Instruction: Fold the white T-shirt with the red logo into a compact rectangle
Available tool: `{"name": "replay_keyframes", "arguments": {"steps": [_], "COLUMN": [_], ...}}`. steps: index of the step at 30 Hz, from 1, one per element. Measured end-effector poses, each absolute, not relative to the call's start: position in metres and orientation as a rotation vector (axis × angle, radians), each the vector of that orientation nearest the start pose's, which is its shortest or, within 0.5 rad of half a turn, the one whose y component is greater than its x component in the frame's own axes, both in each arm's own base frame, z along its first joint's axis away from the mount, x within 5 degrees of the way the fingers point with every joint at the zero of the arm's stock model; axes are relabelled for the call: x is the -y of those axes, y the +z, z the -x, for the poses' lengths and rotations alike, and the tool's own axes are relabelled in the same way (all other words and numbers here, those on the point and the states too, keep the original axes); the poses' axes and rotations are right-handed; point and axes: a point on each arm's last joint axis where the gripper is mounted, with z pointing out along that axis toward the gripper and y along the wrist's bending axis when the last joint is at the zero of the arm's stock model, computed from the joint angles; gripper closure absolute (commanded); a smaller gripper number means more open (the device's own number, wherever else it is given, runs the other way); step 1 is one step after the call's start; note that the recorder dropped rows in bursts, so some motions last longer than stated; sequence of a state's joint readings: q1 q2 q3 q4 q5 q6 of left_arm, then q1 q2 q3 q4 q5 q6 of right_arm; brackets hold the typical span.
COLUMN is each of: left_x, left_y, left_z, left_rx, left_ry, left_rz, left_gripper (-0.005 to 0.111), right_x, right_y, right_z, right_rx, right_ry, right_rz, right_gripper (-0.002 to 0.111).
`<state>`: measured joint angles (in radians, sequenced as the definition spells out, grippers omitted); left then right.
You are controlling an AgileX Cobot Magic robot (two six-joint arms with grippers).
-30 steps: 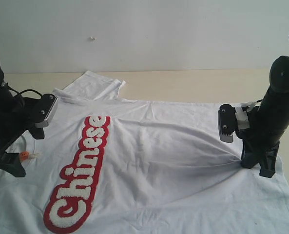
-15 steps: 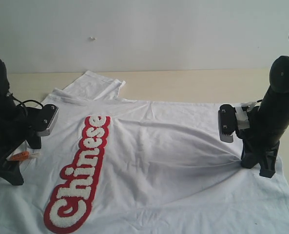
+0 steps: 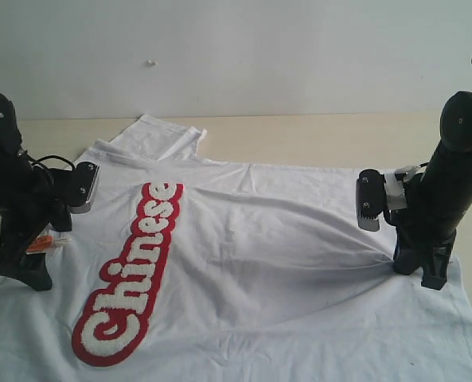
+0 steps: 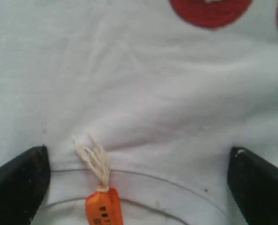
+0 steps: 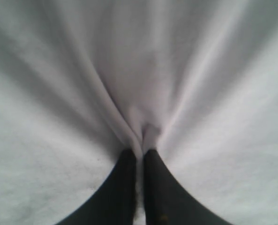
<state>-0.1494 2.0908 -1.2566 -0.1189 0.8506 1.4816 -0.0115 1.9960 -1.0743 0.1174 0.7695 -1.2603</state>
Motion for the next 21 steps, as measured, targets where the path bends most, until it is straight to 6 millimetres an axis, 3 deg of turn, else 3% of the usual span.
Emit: {"name": "replay_keyframes", "arguments": {"steps": [9,11,13,17,18,21], "left_x": [0.0640,0.0631,0.0628,0.0616,0.0613,0.0604], "left_y": [0.1025,0.1026,0.1014,0.0994,0.0991,0.0964], "left_z": [-0.3669,-0.3671,-0.3676,-0.3682,-0.3687,-0.3714], "left_rx": [-2.246,-2.254,-2.272,-2.319,-2.327,-2.341], "left_ry": [-0.142,-0.129,-0.116,-0.092,-0.083,-0.036], "left_rz": [-2.140,-2.141,-2.134,-2.111,-2.102,-2.059], "left_gripper": [0.002,0.007,0.026,0.095,0.105,0.100], "right_x": [-0.0036,-0.0036,-0.0036,-0.0036,-0.0036,-0.0036], "right_y": [0.1026,0.1026,0.1026,0.1026,0.1026,0.1026], "right_z": [-0.3338,-0.3338,-0.3338,-0.3338,-0.3338,-0.3340], "right_rx": [-2.609,-2.609,-2.609,-2.611,-2.613,-2.630], "right_ry": [0.130,0.130,0.130,0.130,0.130,0.128], "right_rz": [1.705,1.705,1.705,1.702,1.699,1.673], "right_gripper": [0.108,0.108,0.108,0.108,0.108,0.108]}}
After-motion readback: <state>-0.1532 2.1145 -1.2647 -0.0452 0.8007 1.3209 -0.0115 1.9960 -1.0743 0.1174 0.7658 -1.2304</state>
